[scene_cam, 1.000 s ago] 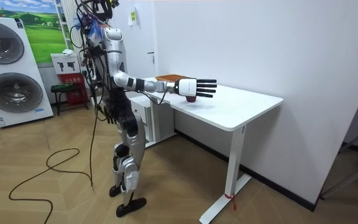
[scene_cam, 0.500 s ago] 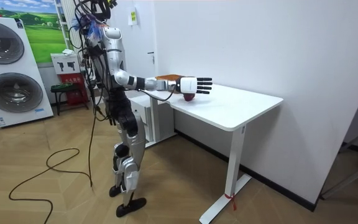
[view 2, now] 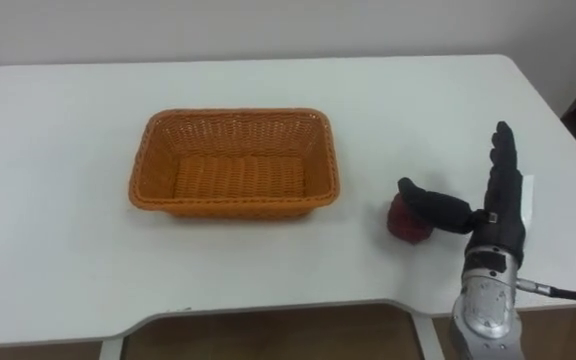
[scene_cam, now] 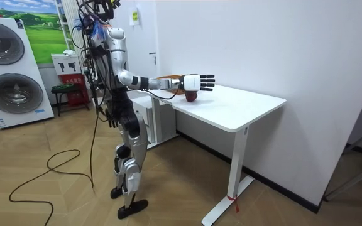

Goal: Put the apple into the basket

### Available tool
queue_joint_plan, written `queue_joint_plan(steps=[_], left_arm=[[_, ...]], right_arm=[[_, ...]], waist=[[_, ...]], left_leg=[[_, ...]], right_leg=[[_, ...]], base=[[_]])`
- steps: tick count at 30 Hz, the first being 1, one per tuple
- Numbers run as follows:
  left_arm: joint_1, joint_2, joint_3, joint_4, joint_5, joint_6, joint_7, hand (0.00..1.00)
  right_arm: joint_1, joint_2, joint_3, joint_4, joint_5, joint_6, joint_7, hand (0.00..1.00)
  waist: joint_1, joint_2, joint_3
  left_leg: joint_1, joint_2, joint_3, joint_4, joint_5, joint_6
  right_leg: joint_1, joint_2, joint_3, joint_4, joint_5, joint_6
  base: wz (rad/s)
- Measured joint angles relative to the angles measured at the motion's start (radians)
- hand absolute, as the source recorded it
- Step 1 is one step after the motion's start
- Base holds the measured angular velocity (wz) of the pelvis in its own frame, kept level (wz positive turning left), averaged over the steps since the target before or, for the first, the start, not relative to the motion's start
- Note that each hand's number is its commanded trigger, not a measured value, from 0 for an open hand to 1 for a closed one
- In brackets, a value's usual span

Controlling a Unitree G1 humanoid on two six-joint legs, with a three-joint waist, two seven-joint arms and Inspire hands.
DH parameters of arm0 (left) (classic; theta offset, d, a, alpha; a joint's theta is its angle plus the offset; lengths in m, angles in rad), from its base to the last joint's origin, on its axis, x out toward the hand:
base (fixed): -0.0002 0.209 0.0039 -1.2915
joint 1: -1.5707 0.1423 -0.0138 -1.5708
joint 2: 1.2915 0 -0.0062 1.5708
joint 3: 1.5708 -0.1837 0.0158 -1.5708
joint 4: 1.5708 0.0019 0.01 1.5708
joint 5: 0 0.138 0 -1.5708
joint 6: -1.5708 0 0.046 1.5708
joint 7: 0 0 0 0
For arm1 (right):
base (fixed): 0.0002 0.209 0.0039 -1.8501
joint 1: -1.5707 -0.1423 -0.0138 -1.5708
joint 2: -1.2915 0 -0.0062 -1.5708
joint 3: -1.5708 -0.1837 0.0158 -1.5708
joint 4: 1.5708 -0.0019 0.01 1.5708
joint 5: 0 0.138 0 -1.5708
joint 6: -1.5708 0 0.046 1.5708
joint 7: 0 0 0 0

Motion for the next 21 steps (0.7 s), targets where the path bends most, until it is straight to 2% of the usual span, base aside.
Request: queue_joint_plan(steps=[12, 21], left_arm=[[0.013, 0.002, 0.000, 0.009, 0.000, 0.002, -0.010, 0.00], [-0.009, 0.003, -0.001, 0.006, 0.002, 0.002, 0.000, 0.00]], right_arm=[[-0.020, -0.021, -0.001, -0.038, 0.000, 0.000, -0.009, 0.00], [-0.016, -0.021, 0.015, 0.010, -0.045, 0.000, 0.023, 0.00]], waist=[[-0.003, 0.005, -0.0030], [-0.002, 0.003, -0.0027]], left_leg=[[-0.003, -0.002, -0.020, 0.011, 0.001, -0.001], [0.004, 0.000, -0.022, 0.013, 0.002, -0.003]], right_leg=[[0.006, -0.001, -0.012, -0.002, 0.000, 0.000], [0.015, -0.002, -0.030, -0.013, 0.001, -0.002]], base=[[0.05], [0.01]])
